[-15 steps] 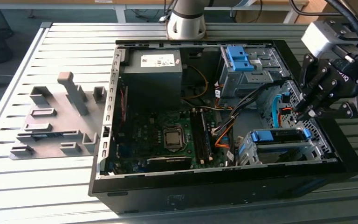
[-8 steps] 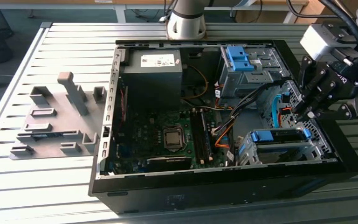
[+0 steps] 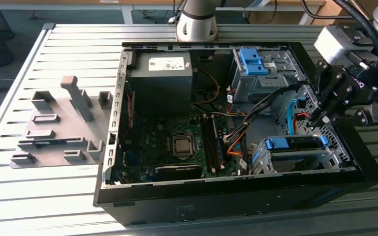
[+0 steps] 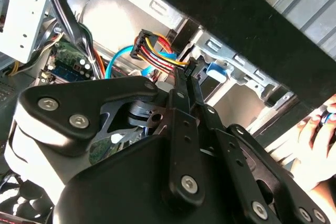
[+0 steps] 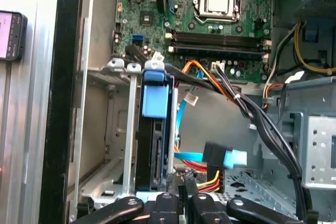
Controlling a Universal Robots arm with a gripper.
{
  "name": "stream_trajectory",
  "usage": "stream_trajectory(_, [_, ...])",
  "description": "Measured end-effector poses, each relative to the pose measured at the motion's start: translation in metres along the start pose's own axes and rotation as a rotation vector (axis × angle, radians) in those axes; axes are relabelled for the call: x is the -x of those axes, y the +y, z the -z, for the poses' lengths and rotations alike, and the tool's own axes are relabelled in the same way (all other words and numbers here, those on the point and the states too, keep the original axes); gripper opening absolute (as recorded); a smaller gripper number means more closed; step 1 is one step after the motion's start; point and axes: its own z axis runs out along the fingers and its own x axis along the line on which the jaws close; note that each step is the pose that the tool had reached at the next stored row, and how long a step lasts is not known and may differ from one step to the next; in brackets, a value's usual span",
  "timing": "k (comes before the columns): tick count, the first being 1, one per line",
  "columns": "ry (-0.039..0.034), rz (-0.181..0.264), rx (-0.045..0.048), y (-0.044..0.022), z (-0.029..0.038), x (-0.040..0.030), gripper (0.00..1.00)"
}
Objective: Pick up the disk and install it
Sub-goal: 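Insert the first disk wire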
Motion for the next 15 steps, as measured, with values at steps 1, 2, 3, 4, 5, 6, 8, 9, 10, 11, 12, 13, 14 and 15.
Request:
stream_trajectory(1, [0.0001,0.0,-0.0016,0.0036,-0.0002,0.0,0.16])
stream_trajectory(2, [0.0002,0.0,-0.004,0.0071,-0.0004,0.0001,0.16])
stream_trajectory(3, [0.0004,0.0,-0.0104,0.0101,-0.0009,0.0002,0.16])
stream_trajectory(4, [0.0009,0.0,-0.0196,0.0115,-0.0015,0.0003,0.16])
stream_trajectory(5, [0.0009,-0.001,-0.028,0.012,-0.0021,0.0003,0.16])
stream_trajectory(6, [0.0012,-0.004,-0.0353,0.0122,-0.0025,0.0003,0.16])
stream_trajectory(8, [0.0023,-0.008,-0.0514,0.0128,-0.0028,0.0004,0.16])
stream_trajectory(9, [0.0025,-0.009,-0.0577,0.014,-0.0031,0.0004,0.16])
stream_trajectory(10, [0.0028,-0.009,-0.0623,0.0159,-0.0036,0.0005,0.16])
stream_trajectory(11, [0.0028,-0.01,-0.0634,0.0172,-0.0041,0.0005,0.16])
stream_trajectory(12, [0.0027,-0.013,-0.0638,0.0185,-0.0046,0.0006,0.16])
stream_trajectory(13, [0.0027,-0.02,-0.0639,0.0192,-0.0052,0.0006,0.16])
stream_trajectory(14, [0.0028,-0.032,-0.064,0.0193,-0.0057,0.0006,0.16])
stream_trajectory(15, [0.0027,-0.045,-0.0641,0.0194,-0.0062,0.0007,0.16])
